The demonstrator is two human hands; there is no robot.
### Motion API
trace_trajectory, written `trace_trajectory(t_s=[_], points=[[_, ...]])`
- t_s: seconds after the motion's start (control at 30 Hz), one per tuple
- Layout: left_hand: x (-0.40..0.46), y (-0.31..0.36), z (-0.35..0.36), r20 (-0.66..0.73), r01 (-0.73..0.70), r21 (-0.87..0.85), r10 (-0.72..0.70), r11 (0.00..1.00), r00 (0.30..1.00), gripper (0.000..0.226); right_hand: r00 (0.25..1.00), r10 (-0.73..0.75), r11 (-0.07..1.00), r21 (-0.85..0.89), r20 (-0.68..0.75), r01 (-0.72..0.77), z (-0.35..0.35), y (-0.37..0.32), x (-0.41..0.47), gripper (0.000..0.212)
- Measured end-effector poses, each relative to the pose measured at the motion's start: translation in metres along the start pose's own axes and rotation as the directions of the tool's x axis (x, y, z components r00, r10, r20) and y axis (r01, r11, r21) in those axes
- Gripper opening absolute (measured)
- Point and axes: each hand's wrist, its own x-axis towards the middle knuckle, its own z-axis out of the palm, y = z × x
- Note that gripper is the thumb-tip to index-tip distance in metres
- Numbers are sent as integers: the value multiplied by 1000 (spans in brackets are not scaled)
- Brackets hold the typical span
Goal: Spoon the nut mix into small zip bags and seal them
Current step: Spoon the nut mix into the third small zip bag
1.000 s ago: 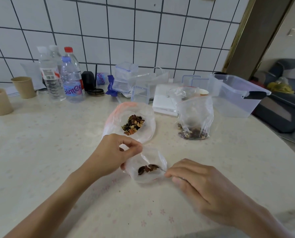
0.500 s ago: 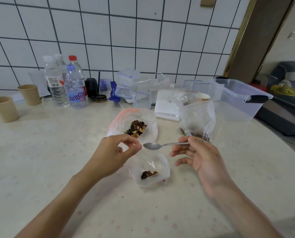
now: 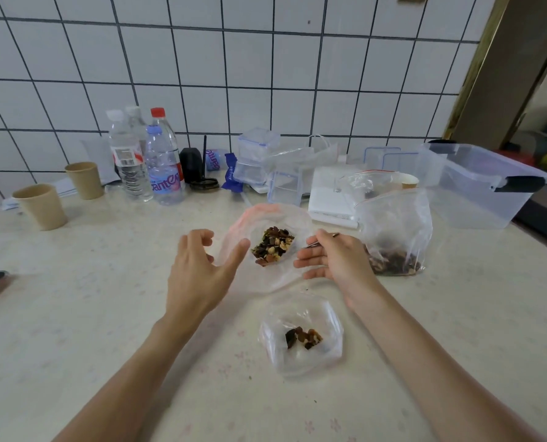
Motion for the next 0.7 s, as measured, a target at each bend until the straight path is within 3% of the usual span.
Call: trace_trajectory(t_s=[0.07,0.17,0.27,0.5,0.7], points=[[-1,-1,6,109,39,50,-44,998,993,88,1000,16,999,-39,-1,-16,7,4,6,29],[1,-2,12,176,42,82,-56,996,983,73,1000,20,998,-65,-6,-20,13,9,13,30],[4,-2,13,187,28,1,-28,1000,982,48,999,-9,999,-54,-37,7,18,17,16,31],[7,-2,10,208,129,-268,-73,955,975,36,993,13,996,94,-116,-2,12,30,17,30],[4,2,8,262,173,-352,-80,920,962,29,993,-71,997,-46,-97,67,13,34,18,26]])
